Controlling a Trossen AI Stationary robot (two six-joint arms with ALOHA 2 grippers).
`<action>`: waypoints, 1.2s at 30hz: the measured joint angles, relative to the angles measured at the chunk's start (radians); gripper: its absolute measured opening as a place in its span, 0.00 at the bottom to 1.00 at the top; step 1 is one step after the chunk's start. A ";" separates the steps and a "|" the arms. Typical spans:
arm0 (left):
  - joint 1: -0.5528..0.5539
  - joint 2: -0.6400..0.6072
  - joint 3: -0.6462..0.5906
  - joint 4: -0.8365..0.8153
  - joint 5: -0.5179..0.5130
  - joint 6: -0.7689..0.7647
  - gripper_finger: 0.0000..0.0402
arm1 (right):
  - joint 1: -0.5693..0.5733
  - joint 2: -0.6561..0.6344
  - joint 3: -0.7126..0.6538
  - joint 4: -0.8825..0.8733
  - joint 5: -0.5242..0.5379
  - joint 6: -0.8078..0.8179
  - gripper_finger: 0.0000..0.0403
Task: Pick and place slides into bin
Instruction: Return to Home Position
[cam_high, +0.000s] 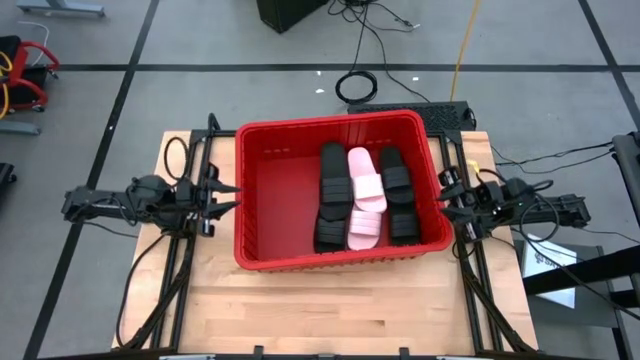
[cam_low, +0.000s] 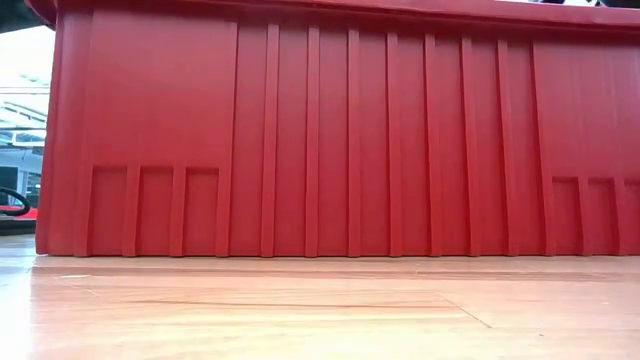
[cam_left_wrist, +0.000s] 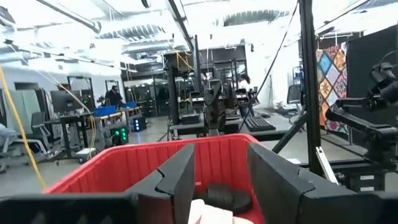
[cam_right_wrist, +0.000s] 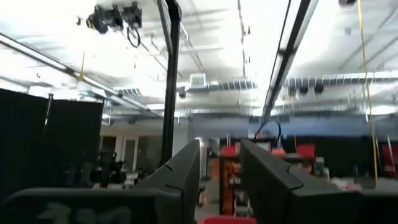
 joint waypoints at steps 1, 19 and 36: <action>0.000 -0.016 -0.011 0.000 0.000 0.005 0.38 | 0.000 -0.014 -0.016 0.018 0.000 -0.005 0.26; 0.000 -0.274 -0.201 0.001 -0.001 -0.030 0.38 | 0.000 -0.099 -0.183 0.080 0.110 -0.033 0.26; -0.001 -0.273 -0.283 -0.010 0.000 -0.088 0.38 | 0.000 -0.100 -0.210 -0.023 0.108 -0.028 0.26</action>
